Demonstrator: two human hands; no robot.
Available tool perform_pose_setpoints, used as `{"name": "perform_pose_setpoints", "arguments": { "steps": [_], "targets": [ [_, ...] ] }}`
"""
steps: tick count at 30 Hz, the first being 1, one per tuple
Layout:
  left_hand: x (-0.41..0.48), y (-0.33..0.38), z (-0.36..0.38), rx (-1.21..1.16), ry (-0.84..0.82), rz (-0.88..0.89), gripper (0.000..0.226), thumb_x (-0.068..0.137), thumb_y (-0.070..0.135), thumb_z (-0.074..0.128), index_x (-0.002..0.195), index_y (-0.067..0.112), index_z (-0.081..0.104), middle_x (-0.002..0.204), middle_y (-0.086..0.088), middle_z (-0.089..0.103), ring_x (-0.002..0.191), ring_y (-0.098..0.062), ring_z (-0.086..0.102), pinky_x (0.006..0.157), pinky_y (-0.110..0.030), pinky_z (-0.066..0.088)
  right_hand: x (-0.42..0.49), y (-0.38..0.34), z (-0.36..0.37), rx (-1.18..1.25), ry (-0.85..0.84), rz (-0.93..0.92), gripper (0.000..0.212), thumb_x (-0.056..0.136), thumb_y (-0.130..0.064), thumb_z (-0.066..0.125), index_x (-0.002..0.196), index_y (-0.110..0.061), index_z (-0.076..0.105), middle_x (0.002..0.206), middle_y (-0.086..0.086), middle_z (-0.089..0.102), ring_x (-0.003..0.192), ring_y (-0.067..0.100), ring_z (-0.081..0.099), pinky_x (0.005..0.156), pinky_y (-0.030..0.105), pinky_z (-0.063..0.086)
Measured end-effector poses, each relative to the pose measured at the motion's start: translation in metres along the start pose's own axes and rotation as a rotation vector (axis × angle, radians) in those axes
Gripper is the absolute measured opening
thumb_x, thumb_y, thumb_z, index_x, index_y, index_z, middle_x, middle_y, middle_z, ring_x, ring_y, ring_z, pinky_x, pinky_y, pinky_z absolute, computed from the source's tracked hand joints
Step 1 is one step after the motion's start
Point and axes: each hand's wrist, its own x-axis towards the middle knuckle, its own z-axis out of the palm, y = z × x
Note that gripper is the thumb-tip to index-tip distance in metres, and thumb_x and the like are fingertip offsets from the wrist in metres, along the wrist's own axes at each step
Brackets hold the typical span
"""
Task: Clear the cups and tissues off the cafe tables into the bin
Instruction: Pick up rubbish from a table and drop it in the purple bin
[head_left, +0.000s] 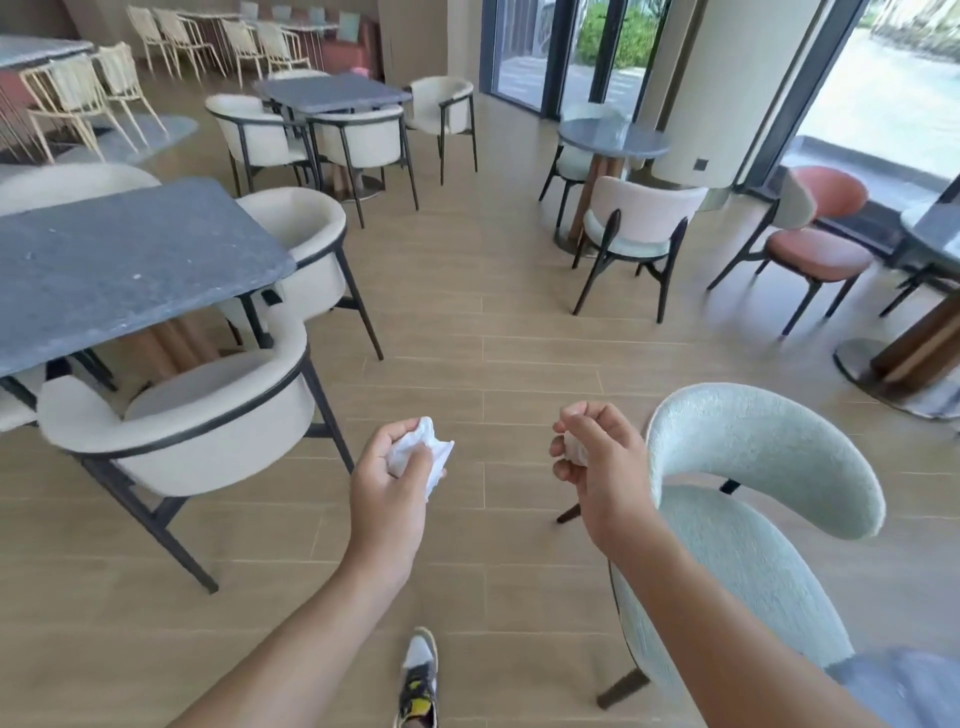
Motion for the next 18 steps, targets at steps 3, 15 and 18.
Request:
{"name": "perform_pose_setpoints", "arguments": {
  "steps": [3, 15, 18],
  "targets": [
    [0.098, 0.011, 0.023, 0.02, -0.022, -0.009, 0.015, 0.099, 0.017, 0.063, 0.103, 0.029, 0.07, 0.098, 0.01, 0.075, 0.095, -0.025, 0.074, 0.081, -0.041, 0.058, 0.09, -0.008, 0.036, 0.006, 0.014, 0.01, 0.017, 0.074, -0.018, 0.068, 0.087, -0.013, 0.059, 0.082, 0.003, 0.061, 0.064, 0.018, 0.054, 0.052, 0.029, 0.037],
    [0.418, 0.024, 0.172, 0.063, -0.118, -0.021, 0.012, 0.095, 0.024, 0.066, 0.101, 0.033, 0.071, 0.104, 0.003, 0.075, 0.1, -0.028, 0.072, 0.089, -0.049, 0.059, 0.42, -0.038, 0.09, 0.037, 0.063, -0.001, 0.011, 0.076, -0.018, 0.07, 0.083, -0.016, 0.061, 0.081, 0.007, 0.059, 0.066, 0.018, 0.055, 0.054, 0.031, 0.037],
    [0.495, 0.012, 0.227, 0.061, -0.105, -0.027, 0.012, 0.089, 0.03, 0.067, 0.1, 0.033, 0.071, 0.103, 0.002, 0.075, 0.097, -0.032, 0.072, 0.085, -0.048, 0.059, 0.514, -0.036, 0.086, 0.03, 0.049, 0.002, 0.013, 0.076, -0.019, 0.069, 0.085, -0.015, 0.061, 0.082, 0.007, 0.058, 0.066, 0.018, 0.055, 0.053, 0.03, 0.037]
  ]
}}
